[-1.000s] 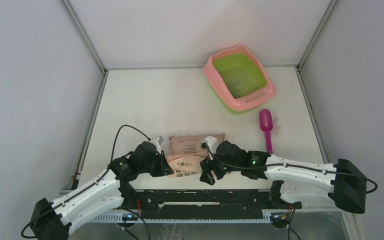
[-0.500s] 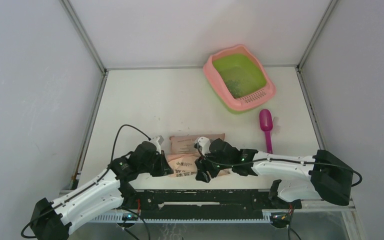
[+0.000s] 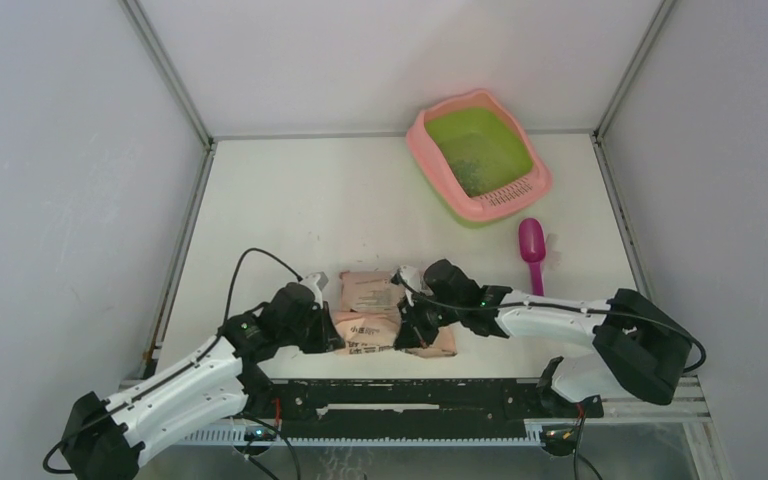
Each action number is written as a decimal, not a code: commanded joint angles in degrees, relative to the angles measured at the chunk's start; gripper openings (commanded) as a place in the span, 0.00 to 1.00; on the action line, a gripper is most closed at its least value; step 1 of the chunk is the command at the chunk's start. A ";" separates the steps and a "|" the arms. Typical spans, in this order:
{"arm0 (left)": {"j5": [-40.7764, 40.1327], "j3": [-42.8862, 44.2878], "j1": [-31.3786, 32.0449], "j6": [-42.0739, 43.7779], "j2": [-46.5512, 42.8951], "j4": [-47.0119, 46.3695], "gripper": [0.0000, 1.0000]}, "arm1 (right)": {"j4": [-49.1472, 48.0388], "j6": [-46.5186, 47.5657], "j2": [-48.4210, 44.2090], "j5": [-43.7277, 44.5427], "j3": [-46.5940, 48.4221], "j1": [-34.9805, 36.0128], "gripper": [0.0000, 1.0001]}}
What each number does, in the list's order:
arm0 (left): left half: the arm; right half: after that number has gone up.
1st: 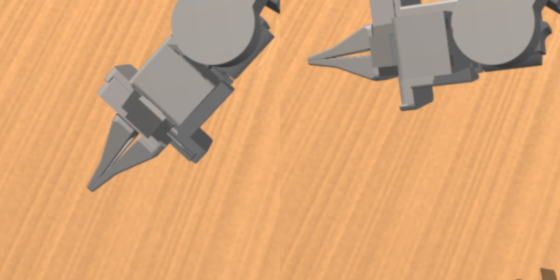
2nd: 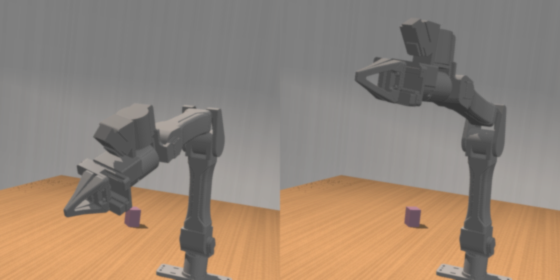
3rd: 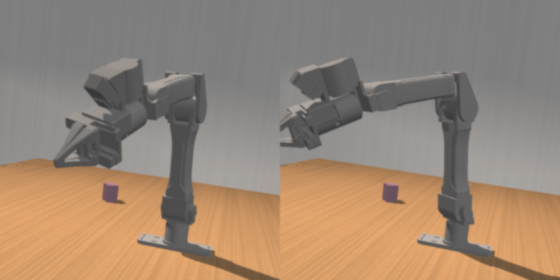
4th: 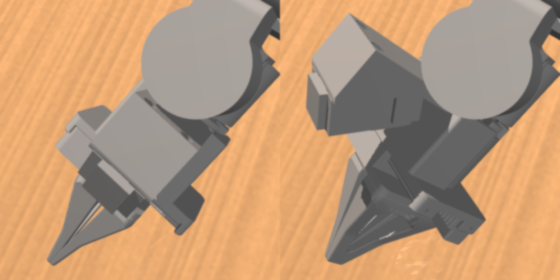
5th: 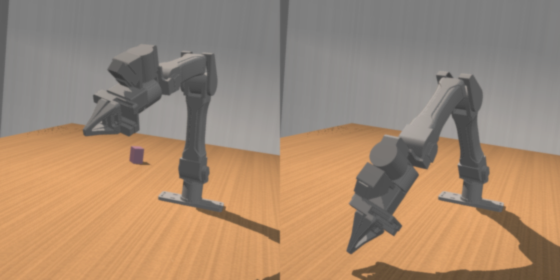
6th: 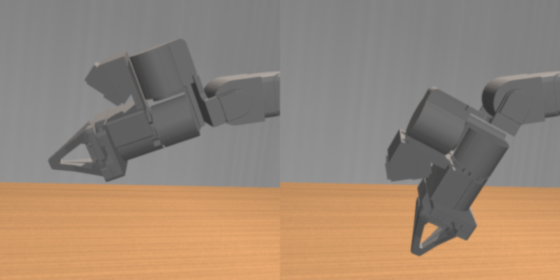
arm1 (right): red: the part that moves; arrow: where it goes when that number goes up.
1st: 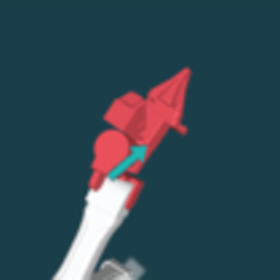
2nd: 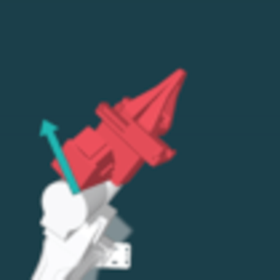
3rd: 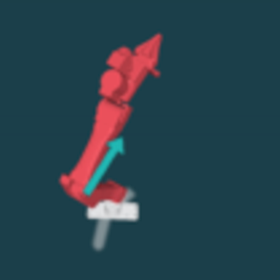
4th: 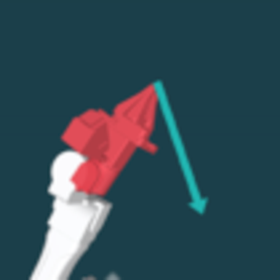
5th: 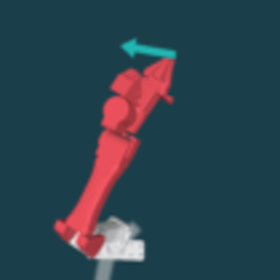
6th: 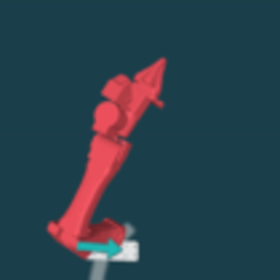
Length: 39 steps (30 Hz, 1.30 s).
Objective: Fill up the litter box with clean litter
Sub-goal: Close the cat litter bag at the center of the board.
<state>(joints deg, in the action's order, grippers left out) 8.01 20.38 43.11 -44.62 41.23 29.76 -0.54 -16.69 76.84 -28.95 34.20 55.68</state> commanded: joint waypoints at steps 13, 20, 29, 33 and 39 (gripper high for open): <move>-1.56 8.40 3.51 2.56 8.77 1.92 0.02 | 2.27 -5.90 10.27 -11.43 1.04 -8.96 0.00; -3.54 9.01 6.47 2.22 15.05 1.51 0.02 | 6.04 -5.53 10.13 -7.36 0.78 -5.94 0.03; -4.23 9.32 6.86 3.04 18.97 0.87 0.02 | 12.88 -6.24 -7.04 2.76 4.68 -4.10 0.31; -4.07 9.45 6.81 3.14 20.27 -0.05 0.02 | 17.86 -7.09 -18.09 7.99 5.80 -3.91 0.38; -3.78 9.94 6.64 3.31 22.94 -1.76 0.03 | 20.73 -8.92 -27.84 9.76 -1.21 -4.00 0.46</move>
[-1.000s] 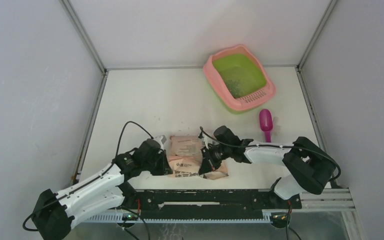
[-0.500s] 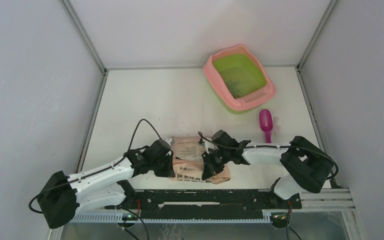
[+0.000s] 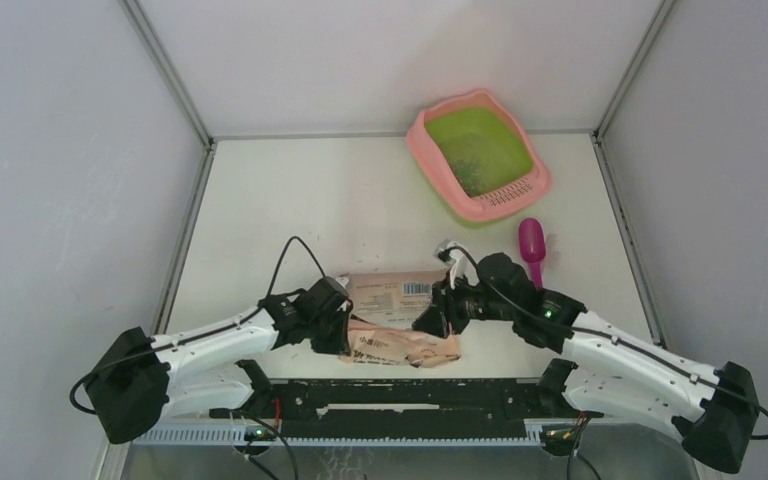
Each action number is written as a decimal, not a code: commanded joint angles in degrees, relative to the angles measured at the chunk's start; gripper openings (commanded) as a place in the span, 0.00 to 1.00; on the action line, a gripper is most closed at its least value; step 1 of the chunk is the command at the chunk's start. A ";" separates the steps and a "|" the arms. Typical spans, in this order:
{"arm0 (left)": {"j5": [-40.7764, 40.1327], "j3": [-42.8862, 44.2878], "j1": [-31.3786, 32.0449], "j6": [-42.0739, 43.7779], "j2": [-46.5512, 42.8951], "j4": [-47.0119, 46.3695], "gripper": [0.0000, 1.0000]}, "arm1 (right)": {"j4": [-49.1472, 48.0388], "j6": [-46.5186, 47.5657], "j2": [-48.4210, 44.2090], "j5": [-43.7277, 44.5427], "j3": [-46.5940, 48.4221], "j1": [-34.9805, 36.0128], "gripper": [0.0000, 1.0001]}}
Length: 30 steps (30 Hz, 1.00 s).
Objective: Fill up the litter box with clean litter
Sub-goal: Close the cat litter bag at the center of the board.
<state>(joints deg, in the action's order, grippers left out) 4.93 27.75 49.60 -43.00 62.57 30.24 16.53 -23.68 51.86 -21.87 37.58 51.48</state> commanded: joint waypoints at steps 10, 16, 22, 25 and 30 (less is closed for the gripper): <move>0.65 2.21 -1.34 3.00 4.82 -3.26 0.02 | -0.67 -4.62 -5.42 10.64 -12.88 6.18 0.53; 0.96 -0.83 -5.03 3.19 4.47 -4.20 0.03 | -2.36 -4.95 -5.37 16.96 -15.27 12.96 0.54; 1.53 -1.99 -6.96 3.27 4.41 -5.64 0.03 | -4.53 -4.99 -6.29 30.18 -17.63 18.87 0.56; 1.78 -2.23 -7.68 3.36 4.30 -5.87 0.03 | -4.93 -4.57 -6.77 34.95 -17.80 19.60 0.64; 2.57 -2.90 -8.74 3.36 3.99 -6.78 0.03 | -5.69 -1.65 -6.86 36.93 -17.03 19.58 0.67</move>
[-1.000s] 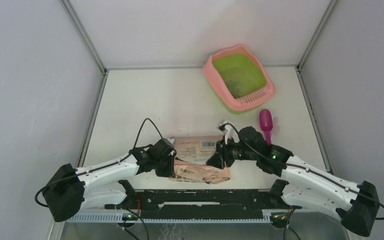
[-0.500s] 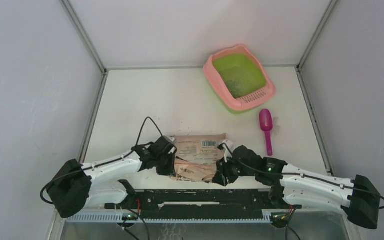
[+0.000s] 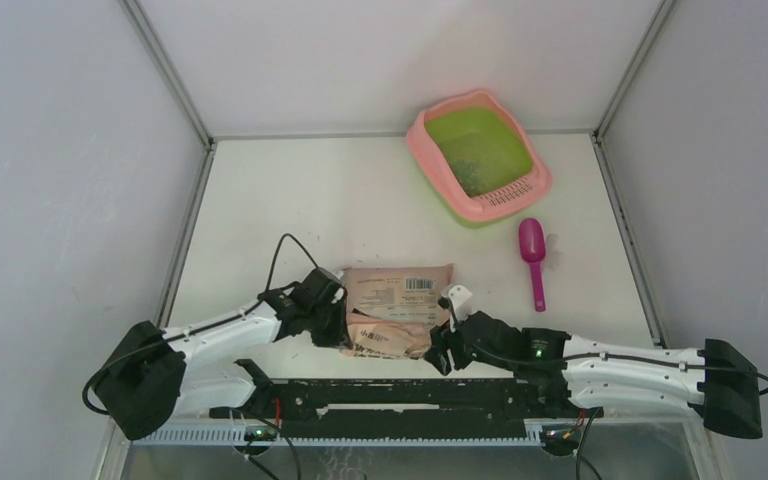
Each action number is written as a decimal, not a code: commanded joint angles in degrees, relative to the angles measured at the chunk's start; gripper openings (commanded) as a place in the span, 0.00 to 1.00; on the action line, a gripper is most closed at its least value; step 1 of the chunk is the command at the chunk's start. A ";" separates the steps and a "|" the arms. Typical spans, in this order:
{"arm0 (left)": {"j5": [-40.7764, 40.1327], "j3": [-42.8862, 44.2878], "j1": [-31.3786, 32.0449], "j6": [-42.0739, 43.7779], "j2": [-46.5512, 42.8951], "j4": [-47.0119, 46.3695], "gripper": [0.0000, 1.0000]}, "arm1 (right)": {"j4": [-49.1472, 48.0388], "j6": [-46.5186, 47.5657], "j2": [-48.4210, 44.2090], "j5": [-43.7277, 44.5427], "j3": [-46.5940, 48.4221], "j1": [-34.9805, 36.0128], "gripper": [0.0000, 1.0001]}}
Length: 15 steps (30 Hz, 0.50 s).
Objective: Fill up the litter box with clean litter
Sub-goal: Close the cat litter bag at the center of the board.
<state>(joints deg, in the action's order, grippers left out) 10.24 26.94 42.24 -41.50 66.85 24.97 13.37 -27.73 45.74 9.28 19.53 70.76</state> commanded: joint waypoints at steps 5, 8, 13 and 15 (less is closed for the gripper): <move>-2.27 -2.86 -2.64 2.27 -0.61 -1.99 0.03 | -3.28 6.36 -2.33 3.10 0.86 -0.63 0.68; -1.50 -3.29 -3.91 2.46 -1.20 -2.55 0.03 | -3.09 7.22 -2.36 1.50 0.95 -2.13 0.68; -1.28 -3.14 -5.35 2.93 -1.78 -2.13 0.03 | -3.55 8.13 -2.92 -0.15 0.86 -3.61 0.68; -1.41 -3.04 -5.78 2.78 -1.79 -2.04 0.03 | -4.11 8.57 -2.14 -3.33 0.78 -4.58 0.68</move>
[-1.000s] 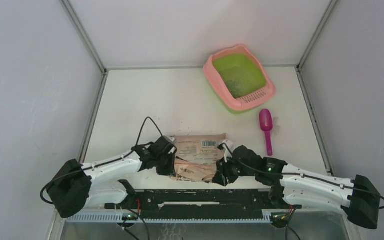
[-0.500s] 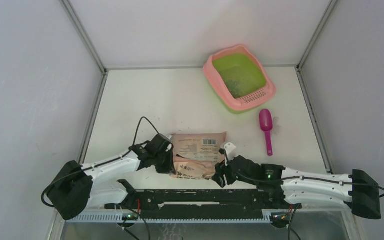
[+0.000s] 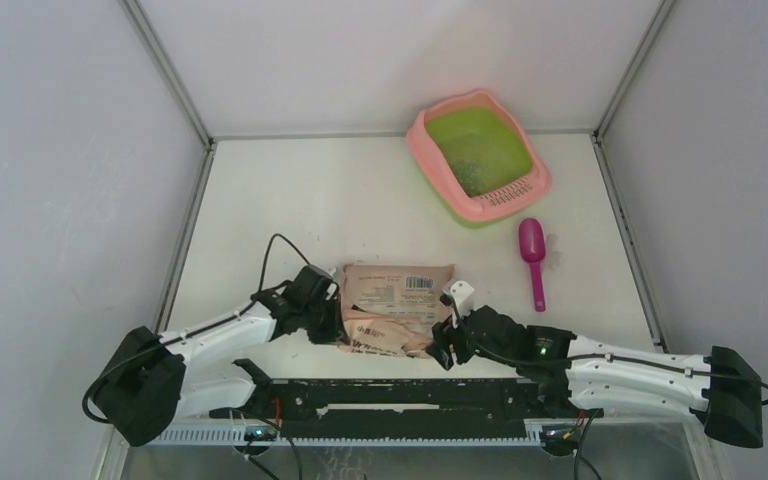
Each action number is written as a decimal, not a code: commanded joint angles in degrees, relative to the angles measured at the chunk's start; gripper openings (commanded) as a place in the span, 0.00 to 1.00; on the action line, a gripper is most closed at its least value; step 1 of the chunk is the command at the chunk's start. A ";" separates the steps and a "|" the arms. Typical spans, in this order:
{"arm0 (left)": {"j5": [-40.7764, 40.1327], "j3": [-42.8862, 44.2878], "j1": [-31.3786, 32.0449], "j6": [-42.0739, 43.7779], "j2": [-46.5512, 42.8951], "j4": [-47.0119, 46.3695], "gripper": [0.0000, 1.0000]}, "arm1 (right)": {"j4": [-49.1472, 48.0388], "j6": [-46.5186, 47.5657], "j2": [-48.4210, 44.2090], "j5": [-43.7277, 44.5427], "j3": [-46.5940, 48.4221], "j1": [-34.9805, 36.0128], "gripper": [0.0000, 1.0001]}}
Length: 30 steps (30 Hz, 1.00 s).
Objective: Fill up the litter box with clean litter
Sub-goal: Close the cat litter bag at the center of the board.
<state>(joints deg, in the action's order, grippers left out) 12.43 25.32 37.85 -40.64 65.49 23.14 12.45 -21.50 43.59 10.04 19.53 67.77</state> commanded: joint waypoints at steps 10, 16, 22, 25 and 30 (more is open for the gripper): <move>-2.17 0.00 -6.04 3.27 1.01 -1.01 0.03 | -6.19 4.79 5.03 -10.48 1.22 -0.15 0.68; -1.36 1.12 -6.90 3.76 2.72 -1.68 0.03 | -7.40 6.07 10.34 -5.22 2.65 2.54 0.68; -0.74 1.55 -7.98 4.55 3.56 -1.93 0.03 | -8.90 6.45 13.91 -3.96 3.50 2.84 0.52; -0.62 1.57 -8.59 4.99 3.67 -1.94 0.03 | -10.07 5.94 13.24 -6.82 3.17 1.12 0.38; -0.45 1.88 -9.42 5.48 3.72 -1.92 0.03 | -11.38 5.15 11.32 -13.81 2.01 -3.79 0.19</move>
<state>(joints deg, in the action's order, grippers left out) 17.10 25.74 29.69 -37.50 68.12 22.02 5.30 -15.86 56.64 2.15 20.49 67.18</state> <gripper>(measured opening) 0.033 0.251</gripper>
